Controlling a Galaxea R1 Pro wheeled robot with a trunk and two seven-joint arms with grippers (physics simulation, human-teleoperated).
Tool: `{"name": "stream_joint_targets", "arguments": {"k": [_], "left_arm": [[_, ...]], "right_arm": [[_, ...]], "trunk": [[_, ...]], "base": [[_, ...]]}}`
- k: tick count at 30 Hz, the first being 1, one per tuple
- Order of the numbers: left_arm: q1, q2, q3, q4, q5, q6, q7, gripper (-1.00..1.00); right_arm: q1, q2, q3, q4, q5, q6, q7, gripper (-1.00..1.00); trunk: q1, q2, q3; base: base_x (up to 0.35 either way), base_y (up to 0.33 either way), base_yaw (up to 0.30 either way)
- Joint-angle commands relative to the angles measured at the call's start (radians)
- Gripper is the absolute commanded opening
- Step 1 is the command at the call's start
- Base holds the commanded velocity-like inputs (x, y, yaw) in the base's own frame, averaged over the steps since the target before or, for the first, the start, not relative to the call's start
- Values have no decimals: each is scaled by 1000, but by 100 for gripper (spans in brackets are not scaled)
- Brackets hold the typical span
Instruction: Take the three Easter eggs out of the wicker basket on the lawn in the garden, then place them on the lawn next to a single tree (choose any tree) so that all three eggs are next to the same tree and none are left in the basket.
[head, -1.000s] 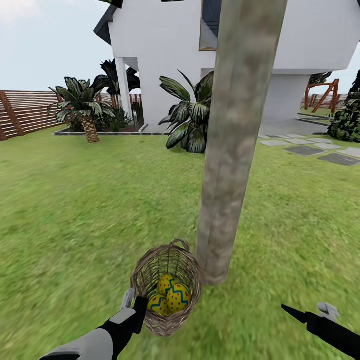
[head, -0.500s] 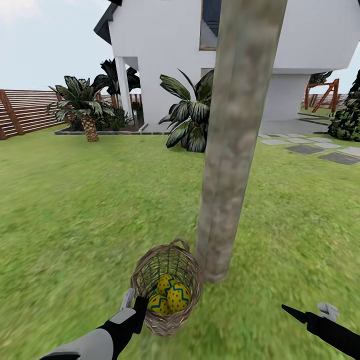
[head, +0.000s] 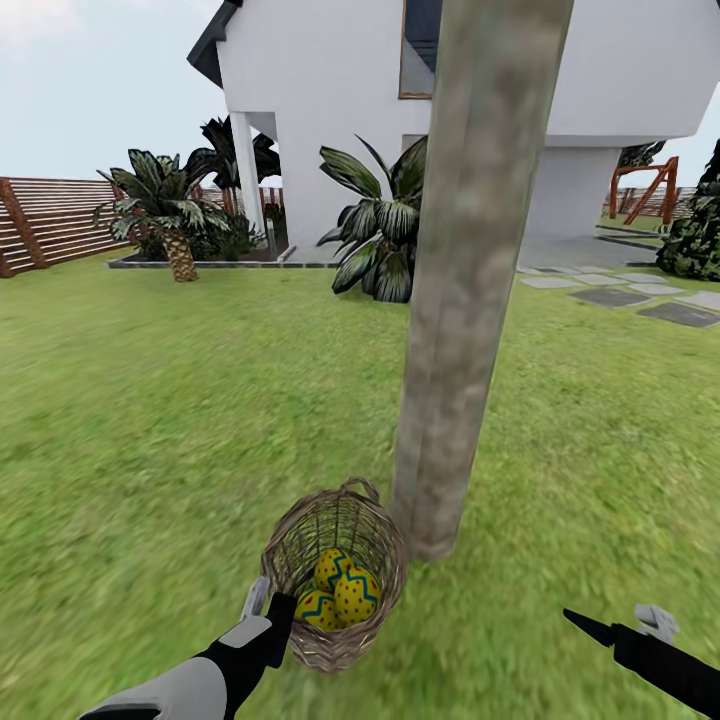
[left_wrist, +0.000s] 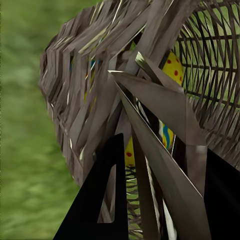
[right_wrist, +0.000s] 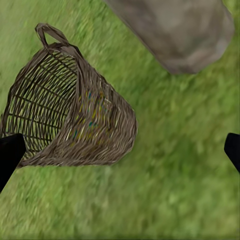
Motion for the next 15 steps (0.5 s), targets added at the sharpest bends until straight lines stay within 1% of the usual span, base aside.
{"name": "stream_joint_targets", "arguments": {"k": [1,15], "left_arm": [[0,-1,6,-3,-6,-1,6,-100],[0,-1,6,-3,-6,-1,6,-100]], "right_arm": [[-1,1,-4,-1,7,9,7,100],[-1,1,-4,0,7,9,6,100]], "trunk": [[4,-8,-4],[57,-106,-48]], "base": [[0,0,0],[0,0,0]]}}
